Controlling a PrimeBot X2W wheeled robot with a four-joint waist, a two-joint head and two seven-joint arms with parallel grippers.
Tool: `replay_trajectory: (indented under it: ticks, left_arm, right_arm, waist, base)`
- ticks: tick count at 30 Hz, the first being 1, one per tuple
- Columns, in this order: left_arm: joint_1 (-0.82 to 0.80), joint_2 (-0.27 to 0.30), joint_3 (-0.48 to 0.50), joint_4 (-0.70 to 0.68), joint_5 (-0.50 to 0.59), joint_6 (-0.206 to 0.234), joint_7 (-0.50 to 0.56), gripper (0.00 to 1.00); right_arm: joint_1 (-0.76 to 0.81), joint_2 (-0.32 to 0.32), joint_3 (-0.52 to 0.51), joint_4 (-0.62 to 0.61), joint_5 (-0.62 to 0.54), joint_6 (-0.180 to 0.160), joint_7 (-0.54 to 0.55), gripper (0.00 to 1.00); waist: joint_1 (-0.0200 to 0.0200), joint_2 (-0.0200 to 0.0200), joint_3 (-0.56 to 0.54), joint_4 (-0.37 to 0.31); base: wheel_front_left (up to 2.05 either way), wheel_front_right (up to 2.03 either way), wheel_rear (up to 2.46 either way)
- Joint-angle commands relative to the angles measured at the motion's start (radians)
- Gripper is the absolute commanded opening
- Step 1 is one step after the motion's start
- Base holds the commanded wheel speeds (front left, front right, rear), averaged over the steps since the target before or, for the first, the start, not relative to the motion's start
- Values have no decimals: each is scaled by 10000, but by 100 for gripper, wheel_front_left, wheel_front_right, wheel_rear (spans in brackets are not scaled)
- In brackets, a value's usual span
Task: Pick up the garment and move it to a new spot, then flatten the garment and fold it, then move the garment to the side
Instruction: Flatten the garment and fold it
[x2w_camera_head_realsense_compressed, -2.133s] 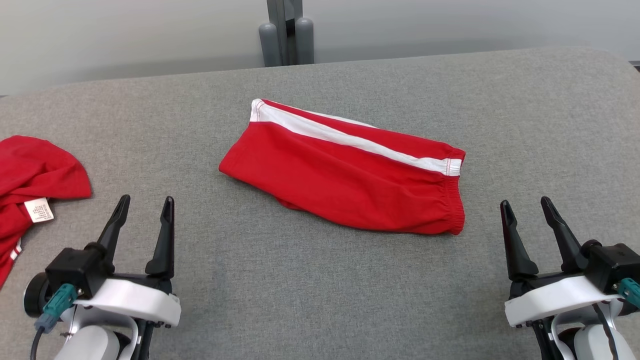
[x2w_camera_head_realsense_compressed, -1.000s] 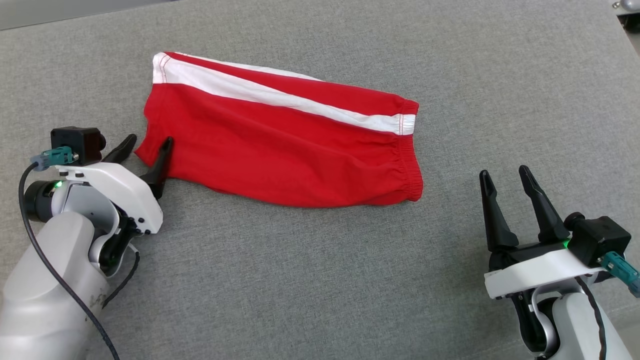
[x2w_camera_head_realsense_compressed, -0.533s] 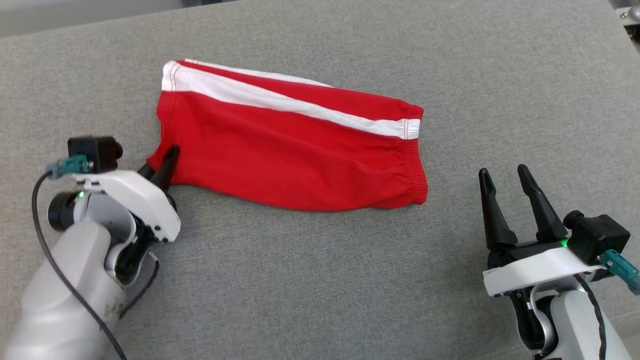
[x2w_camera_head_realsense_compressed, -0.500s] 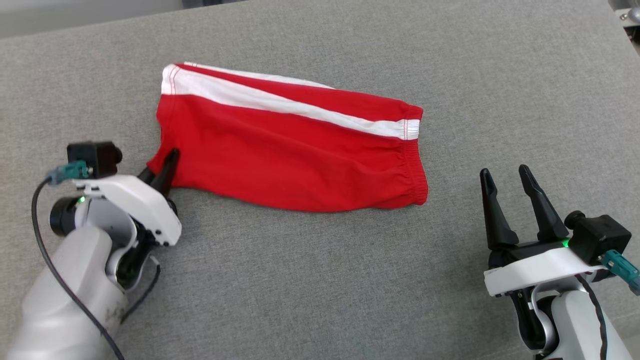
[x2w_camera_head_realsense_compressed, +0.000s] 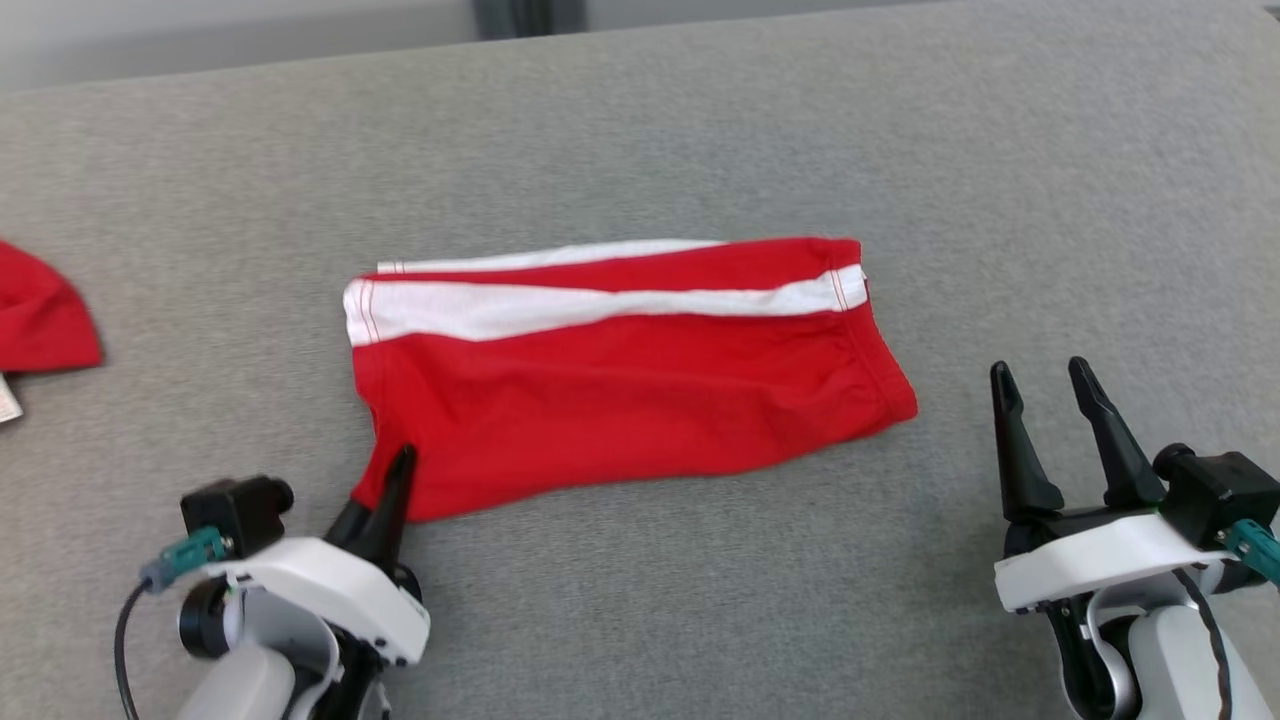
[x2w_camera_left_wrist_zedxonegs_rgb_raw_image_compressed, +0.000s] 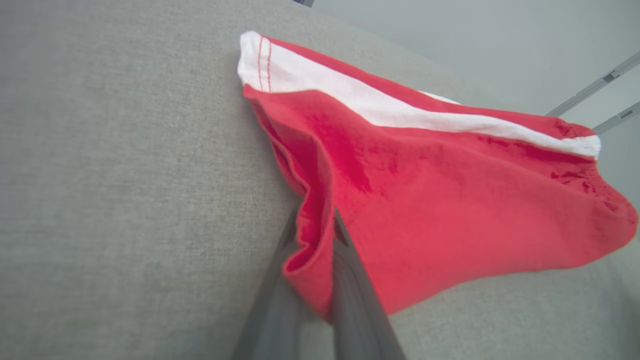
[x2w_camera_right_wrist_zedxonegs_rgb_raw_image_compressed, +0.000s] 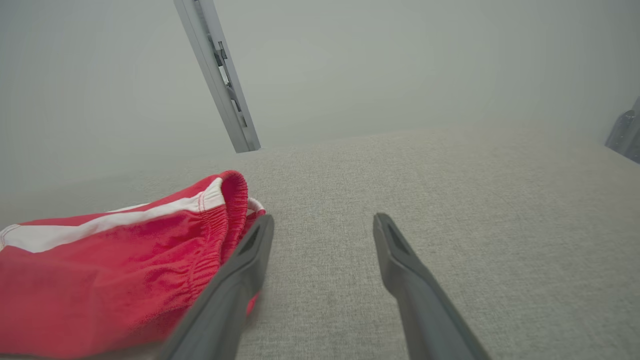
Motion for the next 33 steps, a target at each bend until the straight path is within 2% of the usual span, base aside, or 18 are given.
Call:
replay_trajectory:
  ticks: [1, 4, 9, 10, 11, 12, 17, 24, 29, 33]
  left_arm:
    - [444, 43, 23, -394, -110, 230, 54, 0]
    - [947, 2, 29, -889, -216, 477, 107, 0]
    - [1176, 68, -52, -1064, -249, 631, 274, 0]
    - [1164, 63, -51, -1014, -262, 649, 301, 18]
    - [1128, 77, -57, -959, -243, 670, 326, 53]
    - [1070, 101, -62, -908, -184, 718, 331, 100]
    - [917, 247, 109, -810, 142, 1025, -61, 100]
    - [309, 699, 729, -1387, 997, 1561, -1375, 100]
    - [-456, 906, 1121, -2140, 1824, 1518, -1889, 100]
    - [-639, 796, 1482, -2435, 2169, 1427, -1993, 100]
  right_arm:
    - [172, -53, -138, -89, -59, -3, 95, 100]
    - [339, -53, -276, -208, -120, -3, 254, 100]
    - [526, -56, -348, -401, -126, -3, 495, 100]
    - [557, -56, -331, -428, -122, -3, 541, 100]
    - [576, -54, -320, -451, -107, -3, 577, 100]
    - [581, -54, -314, -481, -98, -3, 611, 100]
    - [584, -56, -363, -567, -82, -3, 649, 100]
    - [381, -53, -540, -754, -412, -3, 615, 100]
    - [117, -54, -539, -976, -790, -3, 681, 100]
    - [25, -53, -556, -1062, -1004, -3, 694, 100]
  waist:
    - [0, -1, -279, 396]
    - [0, -1, -442, 653]
    - [0, -1, -601, 795]
    - [0, -1, -623, 780]
    - [0, -1, -645, 757]
    - [0, -1, -659, 729]
    - [0, -1, -748, 572]
    - [0, -1, -948, 423]
    - [0, -1, -1200, 355]
    - [0, -1, -1380, 353]
  base:
    - [0, 0, 0]
    - [0, 0, 0]
    - [0, 0, 0]
    - [0, 0, 0]
    - [0, 0, 0]
    - [0, 0, 0]
    - [0, 0, 0]
    - [0, 0, 0]
    - [0, 0, 0]
    - [0, 0, 0]
